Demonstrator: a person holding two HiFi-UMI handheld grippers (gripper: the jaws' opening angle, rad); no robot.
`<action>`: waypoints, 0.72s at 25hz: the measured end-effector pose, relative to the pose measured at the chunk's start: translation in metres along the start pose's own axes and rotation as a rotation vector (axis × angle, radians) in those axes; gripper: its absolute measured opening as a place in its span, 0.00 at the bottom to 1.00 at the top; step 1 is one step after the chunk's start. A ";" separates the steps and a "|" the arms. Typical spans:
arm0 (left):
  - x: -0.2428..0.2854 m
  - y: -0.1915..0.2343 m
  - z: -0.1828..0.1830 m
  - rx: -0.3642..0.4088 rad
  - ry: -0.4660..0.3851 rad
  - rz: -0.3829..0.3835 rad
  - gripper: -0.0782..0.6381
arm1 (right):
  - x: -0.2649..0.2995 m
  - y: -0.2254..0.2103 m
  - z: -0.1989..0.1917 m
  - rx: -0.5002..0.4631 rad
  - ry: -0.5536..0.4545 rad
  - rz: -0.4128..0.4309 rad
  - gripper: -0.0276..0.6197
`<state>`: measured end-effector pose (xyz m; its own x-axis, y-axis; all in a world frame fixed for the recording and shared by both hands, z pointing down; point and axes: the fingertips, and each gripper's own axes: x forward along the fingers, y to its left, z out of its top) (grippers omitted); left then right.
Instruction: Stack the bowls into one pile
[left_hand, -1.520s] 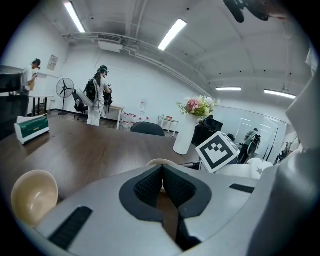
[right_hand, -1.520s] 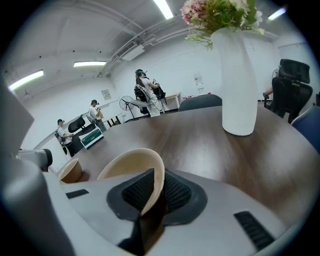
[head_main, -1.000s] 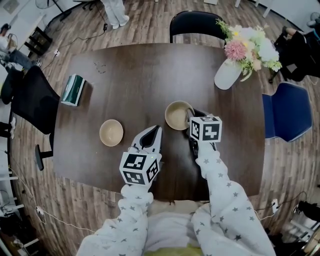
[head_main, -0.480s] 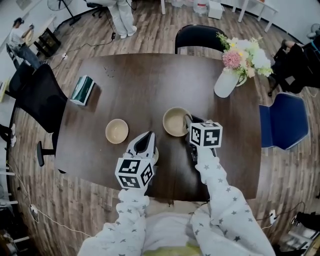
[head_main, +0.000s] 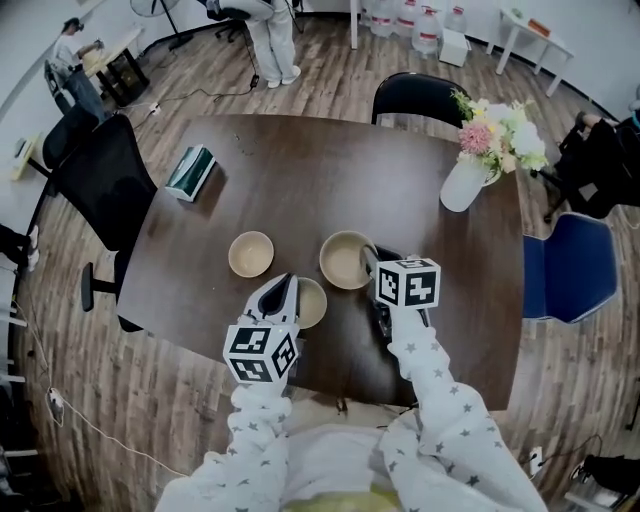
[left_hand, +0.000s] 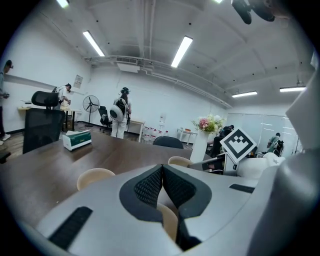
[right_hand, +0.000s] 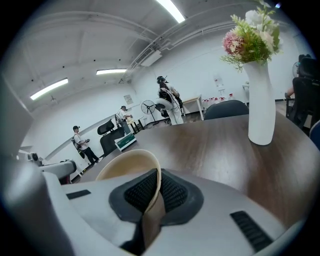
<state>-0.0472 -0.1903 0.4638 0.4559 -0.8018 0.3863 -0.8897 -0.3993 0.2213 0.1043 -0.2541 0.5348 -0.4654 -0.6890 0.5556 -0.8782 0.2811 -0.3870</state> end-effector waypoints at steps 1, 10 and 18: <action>-0.004 0.003 -0.001 -0.004 -0.003 0.011 0.15 | 0.001 0.005 -0.001 -0.005 0.003 0.012 0.09; -0.032 0.025 -0.019 -0.043 -0.008 0.101 0.15 | 0.011 0.055 -0.017 -0.072 0.053 0.132 0.09; -0.044 0.047 -0.034 -0.077 0.007 0.146 0.15 | 0.025 0.089 -0.042 -0.145 0.129 0.198 0.09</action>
<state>-0.1078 -0.1590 0.4874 0.3225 -0.8456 0.4253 -0.9421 -0.2433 0.2307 0.0099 -0.2190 0.5453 -0.6315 -0.5230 0.5724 -0.7711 0.5005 -0.3935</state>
